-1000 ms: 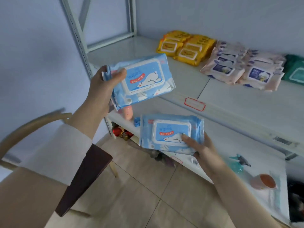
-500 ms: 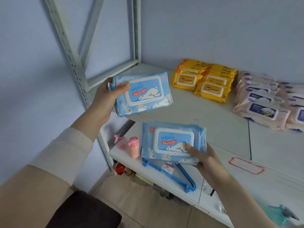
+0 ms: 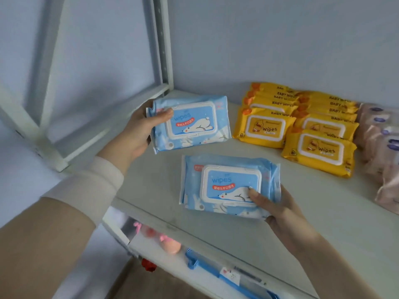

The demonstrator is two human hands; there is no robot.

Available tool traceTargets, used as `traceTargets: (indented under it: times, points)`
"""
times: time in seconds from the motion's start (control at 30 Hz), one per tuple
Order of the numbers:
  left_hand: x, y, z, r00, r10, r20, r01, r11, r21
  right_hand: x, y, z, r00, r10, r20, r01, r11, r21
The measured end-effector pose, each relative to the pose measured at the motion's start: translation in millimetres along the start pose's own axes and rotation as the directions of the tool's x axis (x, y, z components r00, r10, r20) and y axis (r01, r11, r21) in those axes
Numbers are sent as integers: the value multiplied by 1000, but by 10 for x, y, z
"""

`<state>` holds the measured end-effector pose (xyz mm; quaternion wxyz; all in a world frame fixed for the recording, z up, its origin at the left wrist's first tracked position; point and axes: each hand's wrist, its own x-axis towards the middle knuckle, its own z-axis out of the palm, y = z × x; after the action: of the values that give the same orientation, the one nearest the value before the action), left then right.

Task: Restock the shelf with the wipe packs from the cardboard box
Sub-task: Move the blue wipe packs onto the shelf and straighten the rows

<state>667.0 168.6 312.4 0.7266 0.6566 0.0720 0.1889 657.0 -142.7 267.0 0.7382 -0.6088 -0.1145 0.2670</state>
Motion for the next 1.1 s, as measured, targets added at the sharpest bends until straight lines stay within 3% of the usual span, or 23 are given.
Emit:
traceTargets:
  times: [0.23, 0.47, 0.67, 0.9, 1.1]
  points:
    - [1268, -342, -60, 996, -74, 42, 72, 996, 47, 926, -89, 117, 997, -1, -72, 1, 1000, 2]
    - [2477, -801, 26, 953, -139, 270, 129, 990, 55, 1749, -154, 272, 978, -63, -200, 70, 997, 30]
    - [3147, -1011, 291, 909, -54, 414, 66, 998, -14, 2144, -240, 346, 954, -99, -283, 110, 994, 24]
    - [3492, -981, 272, 852, -44, 521, -39, 988, 147, 2418, -410, 506, 930, -187, -317, 99, 957, -272]
    - [3608, -817, 264, 780, -182, 598, -16, 951, 310, 2760, -335, 482, 845, -257, -469, -37, 847, -530]
